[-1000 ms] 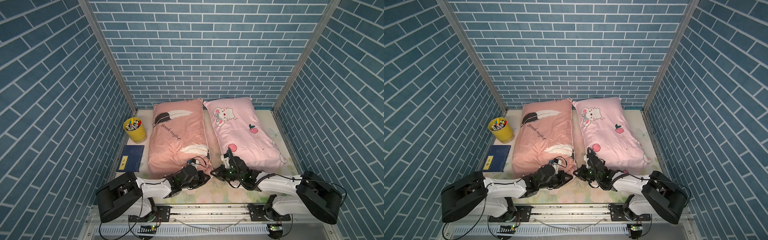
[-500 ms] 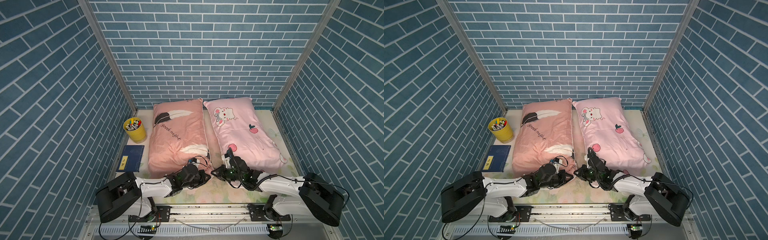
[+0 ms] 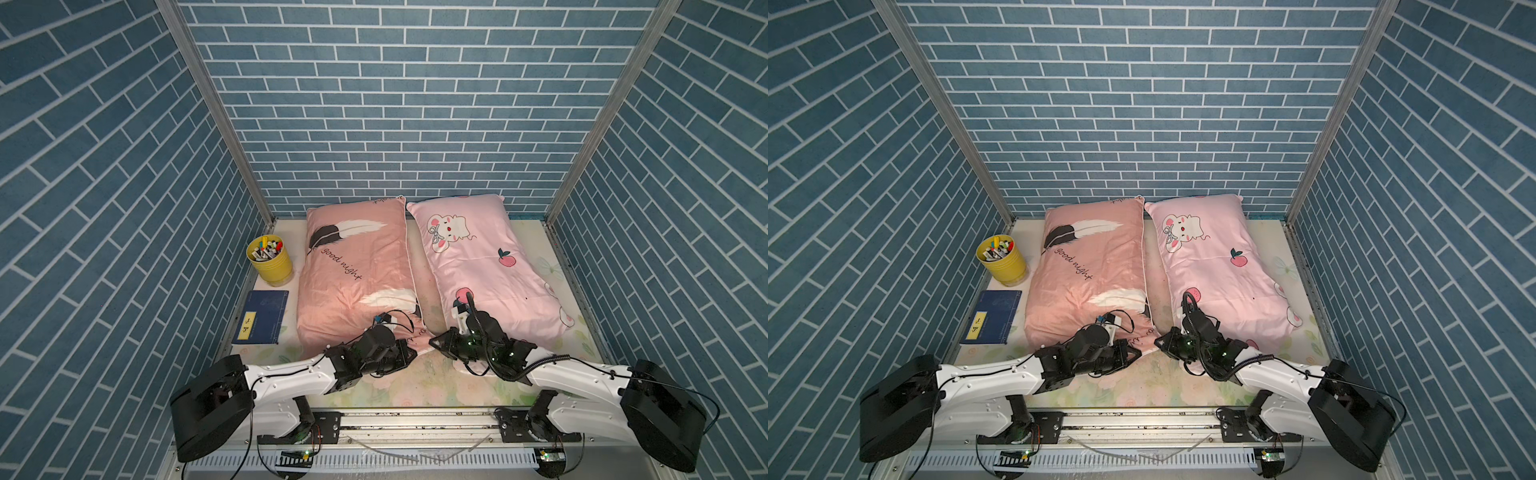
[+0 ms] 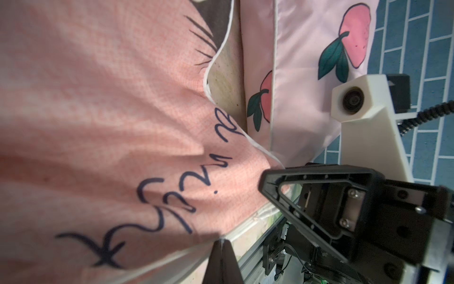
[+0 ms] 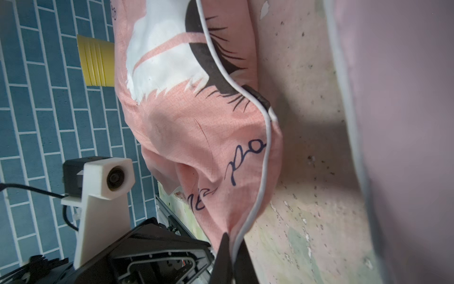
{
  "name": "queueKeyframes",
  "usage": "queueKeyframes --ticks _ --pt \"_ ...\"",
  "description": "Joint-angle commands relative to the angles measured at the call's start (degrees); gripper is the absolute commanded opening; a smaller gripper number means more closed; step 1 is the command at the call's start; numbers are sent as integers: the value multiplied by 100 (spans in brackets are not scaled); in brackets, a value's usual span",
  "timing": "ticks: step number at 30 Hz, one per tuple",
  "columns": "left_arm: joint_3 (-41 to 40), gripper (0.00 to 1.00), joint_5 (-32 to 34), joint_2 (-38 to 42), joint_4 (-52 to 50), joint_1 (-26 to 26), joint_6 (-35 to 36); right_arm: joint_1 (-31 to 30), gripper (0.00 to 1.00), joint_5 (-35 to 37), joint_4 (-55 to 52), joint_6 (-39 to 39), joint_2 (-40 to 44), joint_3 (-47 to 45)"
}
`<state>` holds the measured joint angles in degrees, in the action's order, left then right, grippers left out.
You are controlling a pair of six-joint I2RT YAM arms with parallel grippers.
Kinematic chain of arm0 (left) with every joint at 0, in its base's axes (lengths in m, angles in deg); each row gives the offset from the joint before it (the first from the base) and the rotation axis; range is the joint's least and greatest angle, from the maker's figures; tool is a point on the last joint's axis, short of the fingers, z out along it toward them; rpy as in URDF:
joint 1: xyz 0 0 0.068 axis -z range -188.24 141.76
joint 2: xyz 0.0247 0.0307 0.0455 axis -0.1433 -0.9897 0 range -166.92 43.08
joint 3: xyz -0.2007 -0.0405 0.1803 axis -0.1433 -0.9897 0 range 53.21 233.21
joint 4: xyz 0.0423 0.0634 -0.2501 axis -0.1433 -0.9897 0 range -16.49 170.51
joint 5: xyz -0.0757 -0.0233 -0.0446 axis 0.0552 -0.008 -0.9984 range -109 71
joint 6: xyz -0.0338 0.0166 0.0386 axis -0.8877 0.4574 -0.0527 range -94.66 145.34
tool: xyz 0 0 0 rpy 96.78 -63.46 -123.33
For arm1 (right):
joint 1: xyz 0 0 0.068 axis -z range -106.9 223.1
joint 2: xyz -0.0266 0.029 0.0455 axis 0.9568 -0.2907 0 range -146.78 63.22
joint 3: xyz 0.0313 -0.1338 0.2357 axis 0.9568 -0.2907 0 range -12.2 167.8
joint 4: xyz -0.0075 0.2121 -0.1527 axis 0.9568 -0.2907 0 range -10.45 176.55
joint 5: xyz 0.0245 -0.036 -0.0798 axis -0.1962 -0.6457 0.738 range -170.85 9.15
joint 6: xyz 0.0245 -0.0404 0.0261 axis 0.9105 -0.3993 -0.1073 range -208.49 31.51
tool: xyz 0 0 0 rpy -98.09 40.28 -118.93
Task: Zip up pillowcases
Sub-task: Zip the zipper on the pillowcase.
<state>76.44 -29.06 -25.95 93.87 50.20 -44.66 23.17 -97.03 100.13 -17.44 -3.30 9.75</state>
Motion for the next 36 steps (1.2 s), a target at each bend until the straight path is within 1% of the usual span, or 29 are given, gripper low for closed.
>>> queueKeyframes --ticks 1,8,17,19,22,32,36 --pt "70 0 142 145 -695 28 238 68 0 208 -556 -441 121 314" --pt "195 0 266 548 -1583 10 476 208 0 388 -1644 -1186 142 872" --pt "385 0 479 964 -2655 -8 654 292 0 574 -2183 -1575 52 1183" --pt "460 0 518 1014 -2866 -10 845 295 0 615 -2269 -1655 43 1235" --pt "533 0 582 1049 -3099 -8 907 319 0 663 -2392 -1763 43 1314" --pt "530 0 865 1307 -3620 -8 892 414 0 721 -2443 -1954 190 1354" --pt "449 0 926 1432 -3728 -8 840 500 0 569 -2304 -1963 217 1303"
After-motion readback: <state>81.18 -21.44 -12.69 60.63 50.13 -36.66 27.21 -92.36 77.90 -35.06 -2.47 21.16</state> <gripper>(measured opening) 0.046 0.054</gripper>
